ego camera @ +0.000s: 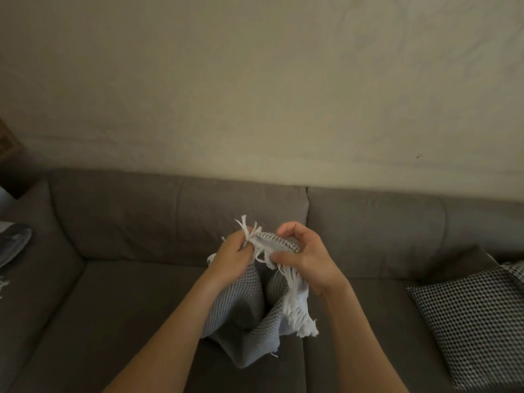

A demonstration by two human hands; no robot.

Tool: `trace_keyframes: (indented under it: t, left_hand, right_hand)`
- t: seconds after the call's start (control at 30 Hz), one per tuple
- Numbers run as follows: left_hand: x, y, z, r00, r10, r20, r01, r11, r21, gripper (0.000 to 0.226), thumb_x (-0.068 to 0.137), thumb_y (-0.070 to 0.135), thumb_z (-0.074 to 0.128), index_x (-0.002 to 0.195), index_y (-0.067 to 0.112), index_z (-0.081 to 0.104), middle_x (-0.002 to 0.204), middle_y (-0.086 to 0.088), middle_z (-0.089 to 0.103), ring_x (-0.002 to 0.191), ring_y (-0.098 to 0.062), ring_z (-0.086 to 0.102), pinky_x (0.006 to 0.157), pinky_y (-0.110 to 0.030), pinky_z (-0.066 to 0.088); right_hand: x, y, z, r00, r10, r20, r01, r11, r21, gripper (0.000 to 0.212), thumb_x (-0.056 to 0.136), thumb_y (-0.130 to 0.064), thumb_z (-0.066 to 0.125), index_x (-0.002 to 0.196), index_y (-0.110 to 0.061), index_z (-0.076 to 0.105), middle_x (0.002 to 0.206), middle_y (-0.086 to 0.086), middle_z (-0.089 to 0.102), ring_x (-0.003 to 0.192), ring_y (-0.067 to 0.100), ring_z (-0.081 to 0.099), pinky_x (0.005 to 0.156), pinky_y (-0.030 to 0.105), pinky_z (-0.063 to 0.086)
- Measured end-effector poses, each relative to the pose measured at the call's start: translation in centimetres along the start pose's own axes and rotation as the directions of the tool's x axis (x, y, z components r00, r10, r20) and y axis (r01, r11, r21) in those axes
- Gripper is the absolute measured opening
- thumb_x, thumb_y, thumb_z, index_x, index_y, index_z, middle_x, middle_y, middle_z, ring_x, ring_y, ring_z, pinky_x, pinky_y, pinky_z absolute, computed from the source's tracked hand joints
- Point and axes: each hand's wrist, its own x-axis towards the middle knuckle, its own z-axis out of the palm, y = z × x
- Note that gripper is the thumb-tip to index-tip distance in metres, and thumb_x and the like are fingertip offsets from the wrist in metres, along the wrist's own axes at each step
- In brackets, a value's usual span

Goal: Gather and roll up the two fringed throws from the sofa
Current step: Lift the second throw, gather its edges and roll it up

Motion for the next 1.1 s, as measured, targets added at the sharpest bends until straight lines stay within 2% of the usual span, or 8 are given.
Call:
trace_keyframes:
  t: [0.17, 0.33, 0.47, 0.67, 0.77, 0.83, 0.93, 1.1]
  left_hand:
    - [0.3, 0.9, 0.1, 0.994, 0.066, -0.090, -0.060, 0.996, 0.067, 0.012, 0.090, 0.024, 0.055, 0.085, 0.029, 0.065, 0.071, -0.006, 0.067, 0.064, -0.029, 0.061, 0.062, -0.047, 0.047]
    - [0.8, 1.4, -0.9, 0.980, 0.079, -0.183, -0.034, 0.971, 0.235, 0.008, 0.085, 0.022, 0.067, 0.082, 0.020, 0.074, 0.064, 0.005, 0.069, 0.061, -0.013, 0.065, 0.063, -0.037, 0.053]
    - [0.8, 1.7, -1.3, 0.970, 0.071, -0.231, 0.006, 0.949, 0.315, 0.013, 0.087, 0.021, 0.069, 0.074, 0.019, 0.069, 0.061, 0.005, 0.065, 0.058, -0.014, 0.062, 0.058, -0.035, 0.050]
    - [1.2, 1.4, -3.1, 0.898, -0.038, -0.438, 0.126, 0.977, 0.173, 0.036, 0.090, 0.013, 0.059, 0.061, 0.018, 0.038, 0.055, 0.000, 0.048, 0.053, -0.021, 0.046, 0.052, -0.035, 0.030]
    - [1.3, 0.9, -3.5, 0.923, -0.024, -0.385, 0.099, 0.979, 0.177, 0.038, 0.089, 0.009, 0.058, 0.062, 0.017, 0.033, 0.054, 0.001, 0.041, 0.052, -0.020, 0.039, 0.056, -0.038, 0.029]
    - [1.2, 0.7, -3.2, 0.954, 0.006, -0.299, 0.061, 0.975, 0.212, 0.034, 0.085, 0.013, 0.060, 0.062, 0.015, 0.037, 0.054, -0.002, 0.043, 0.052, -0.019, 0.039, 0.056, -0.039, 0.032]
    - [0.9, 0.8, -2.7, 0.977, 0.012, -0.213, 0.047, 0.961, 0.272, 0.026, 0.075, 0.033, 0.061, 0.062, 0.011, 0.054, 0.055, -0.001, 0.057, 0.051, -0.014, 0.052, 0.054, -0.040, 0.045]
    - [0.7, 1.6, -2.3, 0.979, 0.046, -0.196, 0.043, 0.904, 0.426, 0.031, 0.077, 0.038, 0.073, 0.059, 0.019, 0.056, 0.056, 0.008, 0.060, 0.054, -0.008, 0.057, 0.052, -0.029, 0.038]
  right_hand:
    - [0.5, 1.9, 1.0, 0.993, -0.056, -0.100, -0.021, 0.769, -0.639, 0.064, 0.060, -0.040, 0.096, 0.114, -0.035, 0.062, 0.116, -0.008, 0.045, 0.099, -0.002, 0.054, 0.080, 0.013, 0.048]
    - [1.0, 2.0, 1.6, 0.976, -0.216, -0.038, 0.120, 0.673, -0.729, 0.024, 0.090, -0.022, 0.064, 0.114, -0.022, 0.069, 0.101, -0.006, 0.062, 0.085, 0.006, 0.058, 0.072, 0.023, 0.048]
    - [1.6, 1.7, 1.7, 0.978, -0.167, -0.125, -0.033, 0.467, -0.884, 0.010, 0.087, -0.009, 0.055, 0.083, -0.016, 0.062, 0.079, 0.000, 0.060, 0.068, 0.022, 0.056, 0.052, 0.034, 0.043]
    - [1.8, 5.2, -0.4, 0.928, 0.083, -0.364, -0.333, 0.625, -0.706, 0.027, 0.085, -0.002, 0.049, 0.059, 0.000, 0.044, 0.058, 0.011, 0.049, 0.056, 0.024, 0.042, 0.050, 0.030, 0.031]
    - [1.7, 5.3, -0.7, 0.935, 0.084, -0.346, -0.284, 0.760, -0.584, 0.023, 0.089, -0.004, 0.048, 0.068, 0.004, 0.054, 0.059, 0.007, 0.055, 0.055, 0.018, 0.045, 0.052, 0.033, 0.039]
    - [1.5, 4.5, -0.1, 0.964, 0.062, -0.260, -0.212, 0.769, -0.603, 0.006, 0.089, -0.017, 0.064, 0.090, -0.013, 0.068, 0.073, -0.005, 0.067, 0.063, 0.009, 0.059, 0.057, 0.017, 0.046]
    - [1.4, 3.9, 1.8, 0.998, 0.043, -0.044, -0.061, 0.808, -0.586, 0.049, 0.080, -0.046, 0.082, 0.124, -0.032, 0.064, 0.106, -0.017, 0.071, 0.095, -0.002, 0.067, 0.078, 0.012, 0.052]
    - [2.2, 4.0, 3.7, 0.983, -0.165, -0.079, 0.089, 0.810, -0.580, 0.011, 0.089, -0.009, 0.065, 0.095, -0.016, 0.070, 0.083, -0.008, 0.071, 0.074, 0.005, 0.065, 0.066, 0.023, 0.054]
